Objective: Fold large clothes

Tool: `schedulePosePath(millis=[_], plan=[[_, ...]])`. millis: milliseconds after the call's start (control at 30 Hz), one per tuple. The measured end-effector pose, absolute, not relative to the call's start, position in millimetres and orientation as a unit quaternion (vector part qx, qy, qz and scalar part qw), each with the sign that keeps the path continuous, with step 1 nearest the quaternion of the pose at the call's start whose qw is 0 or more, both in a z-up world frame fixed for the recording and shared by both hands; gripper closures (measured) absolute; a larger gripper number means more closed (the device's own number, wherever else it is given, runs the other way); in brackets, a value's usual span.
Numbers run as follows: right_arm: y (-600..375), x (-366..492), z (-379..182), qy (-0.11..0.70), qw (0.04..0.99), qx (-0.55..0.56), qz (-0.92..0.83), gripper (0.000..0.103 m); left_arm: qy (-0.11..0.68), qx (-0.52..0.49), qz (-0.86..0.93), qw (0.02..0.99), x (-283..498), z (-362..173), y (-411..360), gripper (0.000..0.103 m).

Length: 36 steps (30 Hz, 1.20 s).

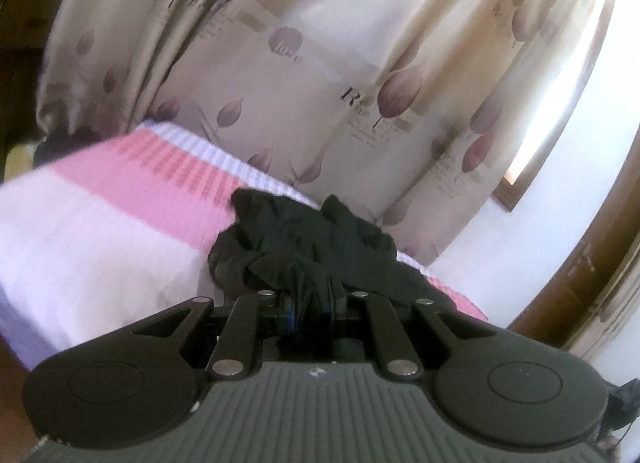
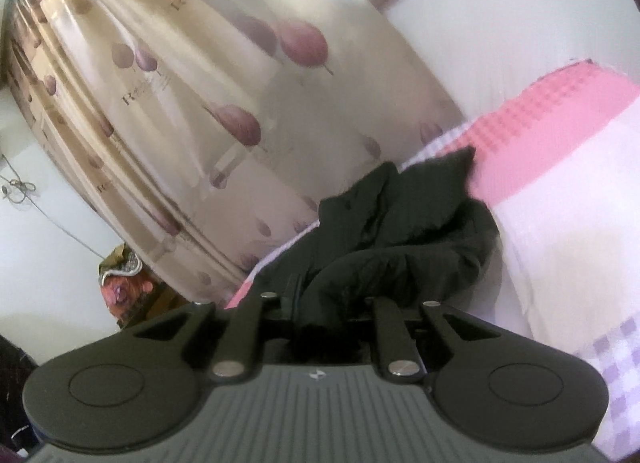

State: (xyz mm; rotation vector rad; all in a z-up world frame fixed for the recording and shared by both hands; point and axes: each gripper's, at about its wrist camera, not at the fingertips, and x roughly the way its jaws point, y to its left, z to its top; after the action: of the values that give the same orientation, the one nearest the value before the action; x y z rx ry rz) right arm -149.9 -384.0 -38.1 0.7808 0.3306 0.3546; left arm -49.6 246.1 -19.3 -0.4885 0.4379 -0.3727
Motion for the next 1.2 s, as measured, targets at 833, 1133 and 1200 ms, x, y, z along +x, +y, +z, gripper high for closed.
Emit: schedulePosePath(millis=[833,1133,1200], plan=[[-404.9,-64.9,18.0,0.141,0.916,0.34,0.161,0.087,0.173,-0.211,-0.146,0.951,28.4,28.0,213.6,0.089],[-410.3,-32.8,23.6,0.146,0.917,0.34,0.152,0.087,0.172,-0.206,-0.126,0.955,52.3,30.8,205.7,0.088],[-410.8,-26.0,25.5,0.148,0.918,0.337,0.149,0.087,0.174,-0.199,-0.121,0.957,57.0,32.3,203.2,0.088]])
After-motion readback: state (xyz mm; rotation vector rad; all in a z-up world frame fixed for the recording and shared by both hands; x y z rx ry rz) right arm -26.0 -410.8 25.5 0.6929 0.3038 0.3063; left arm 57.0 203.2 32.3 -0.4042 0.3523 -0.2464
